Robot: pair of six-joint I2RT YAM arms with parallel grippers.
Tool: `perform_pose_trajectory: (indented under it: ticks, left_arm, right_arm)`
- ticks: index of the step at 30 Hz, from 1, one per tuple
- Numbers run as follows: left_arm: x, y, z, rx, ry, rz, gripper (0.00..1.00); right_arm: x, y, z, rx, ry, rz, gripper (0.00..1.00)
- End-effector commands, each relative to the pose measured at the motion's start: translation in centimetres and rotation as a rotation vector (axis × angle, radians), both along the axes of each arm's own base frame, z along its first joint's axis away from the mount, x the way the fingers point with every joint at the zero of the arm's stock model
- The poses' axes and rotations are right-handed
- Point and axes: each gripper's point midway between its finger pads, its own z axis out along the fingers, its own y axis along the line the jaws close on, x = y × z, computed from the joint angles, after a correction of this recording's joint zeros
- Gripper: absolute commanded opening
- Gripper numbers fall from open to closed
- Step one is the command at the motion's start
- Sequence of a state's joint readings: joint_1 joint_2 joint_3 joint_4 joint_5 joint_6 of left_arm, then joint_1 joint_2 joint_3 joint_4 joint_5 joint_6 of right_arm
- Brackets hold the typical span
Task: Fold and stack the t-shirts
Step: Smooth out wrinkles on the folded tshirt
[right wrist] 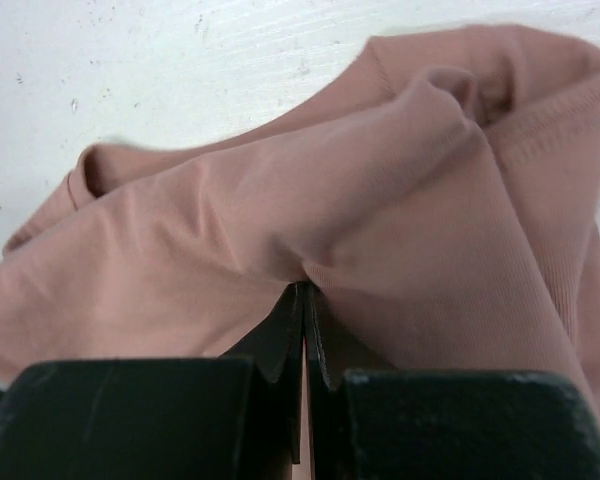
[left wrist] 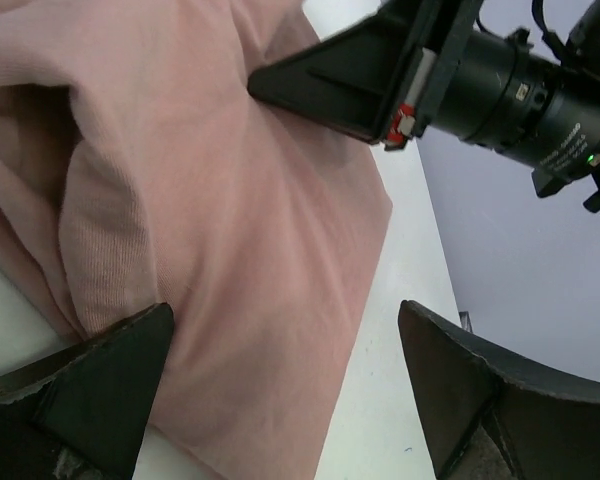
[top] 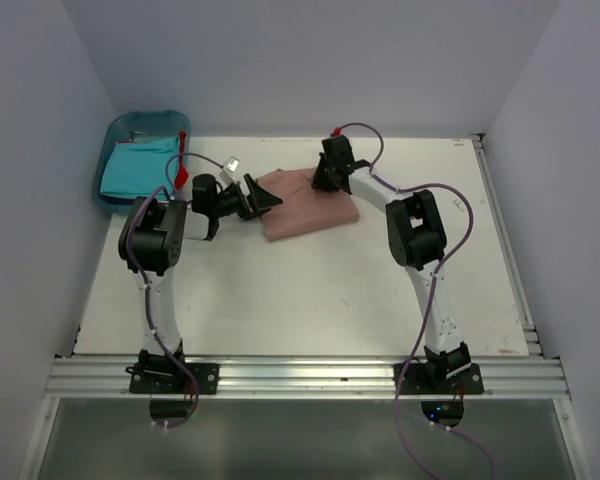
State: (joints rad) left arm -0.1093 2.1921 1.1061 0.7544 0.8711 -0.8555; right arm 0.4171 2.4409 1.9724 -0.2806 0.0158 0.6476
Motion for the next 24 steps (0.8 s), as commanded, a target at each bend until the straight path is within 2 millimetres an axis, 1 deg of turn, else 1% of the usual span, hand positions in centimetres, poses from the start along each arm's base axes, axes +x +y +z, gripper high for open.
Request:
perform_pose_trajectory:
  ticks: [1, 3, 4, 5, 6, 7, 8, 9, 10, 11, 12, 13, 14, 15, 16, 17, 18, 20, 21, 22, 23, 24]
  left_arm:
    - [-4.3, -1.9, -1.6, 0.025, 0.063, -0.026, 1.0]
    - [-5.6, -2.3, -1.9, 0.043, 0.069, -0.025, 1.0]
    - [-6.9, -2.8, -1.8, 0.051, 0.074, -0.034, 1.0]
    - [-7.6, -2.9, -1.7, 0.056, 0.072, -0.04, 1.0]
    - [-8.8, -3.1, -1.3, 0.068, 0.072, -0.051, 1.0]
    - [-9.2, -3.1, -1.2, 0.078, 0.07, -0.048, 1.0]
    - [-9.8, -3.0, -1.0, 0.085, 0.067, -0.049, 1.0]
    - [-10.3, -3.1, 0.3, 0.09, 0.041, -0.052, 1.0]
    - [-10.9, -2.8, 0.1, 0.105, 0.054, -0.041, 1.0]
    - [-11.2, -2.7, 0.6, 0.111, 0.045, -0.039, 1.0]
    - [-11.5, -2.5, 1.9, 0.106, 0.012, -0.032, 1.0]
    - [-11.5, -2.5, 2.8, 0.1, -0.015, -0.027, 1.0]
    - [-11.5, -2.5, 3.8, 0.09, -0.044, -0.026, 1.0]
    - [-11.0, -2.7, 5.7, 0.069, -0.109, -0.021, 1.0]
    - [-10.7, -2.8, 6.7, 0.056, -0.143, -0.019, 1.0]
    - [-10.4, -2.9, 7.4, 0.037, -0.158, -0.014, 1.0]
    - [-9.3, -3.3, 8.7, 0.016, -0.201, -0.014, 1.0]
    - [-8.4, -3.9, 9.3, -0.025, -0.196, -0.032, 1.0]
    - [-7.0, -4.4, 9.2, -0.041, -0.203, -0.04, 1.0]
    - [-6.6, -4.8, 9.0, -0.055, -0.192, -0.061, 1.0]
    - [-5.9, -5.1, 8.6, -0.065, -0.171, -0.066, 1.0]
    - [-4.5, -5.6, 7.4, -0.071, -0.15, -0.07, 1.0]
  right_arm:
    - [-2.7, -5.1, -2.8, -0.2, 0.104, -0.079, 0.0]
    - [-3.1, -5.5, -2.9, -0.216, 0.103, -0.077, 0.0]
    - [-3.9, -6.0, -3.7, -0.231, 0.122, -0.075, 0.0]
    - [-3.9, -6.1, -2.9, -0.233, 0.103, -0.069, 0.0]
    - [-4.2, -6.3, -2.7, -0.239, 0.104, -0.07, 0.0]
    - [-5.3, -6.7, -3.5, -0.251, 0.129, -0.063, 0.0]
    - [-5.1, -6.6, -2.2, -0.24, 0.092, -0.055, 0.0]
    - [-5.4, -6.6, -2.2, -0.239, 0.089, -0.046, 0.0]
    - [-6.3, -6.8, -2.7, -0.238, 0.106, -0.032, 0.0]
    - [-6.5, -6.6, -2.5, -0.23, 0.096, -0.017, 0.0]
    - [-6.7, -6.4, -2.0, -0.218, 0.088, -0.006, 0.0]
    - [-7.2, -6.5, -2.3, -0.215, 0.098, 0.007, 0.0]
    - [-7.3, -6.5, -2.3, -0.22, 0.095, 0.014, 0.0]
    - [-7.3, -6.6, -2.5, -0.224, 0.097, 0.02, 0.0]
    - [-7.4, -6.3, -2.6, -0.217, 0.099, 0.032, 0.0]
    - [-7.4, -6.2, -2.6, -0.215, 0.1, 0.043, 0.0]
    - [-7.4, -6.1, -3.0, -0.216, 0.108, 0.054, 0.0]
    - [-7.3, -5.6, -3.1, -0.202, 0.109, 0.073, 0.0]
    - [-7.3, -5.4, -3.2, -0.198, 0.11, 0.08, 0.0]
    - [-7.2, -5.2, -3.3, -0.195, 0.109, 0.086, 0.0]
    - [-7.2, -5.1, -3.5, -0.188, 0.111, 0.093, 0.0]
    - [-7.2, -4.9, -3.4, -0.184, 0.109, 0.099, 0.0]
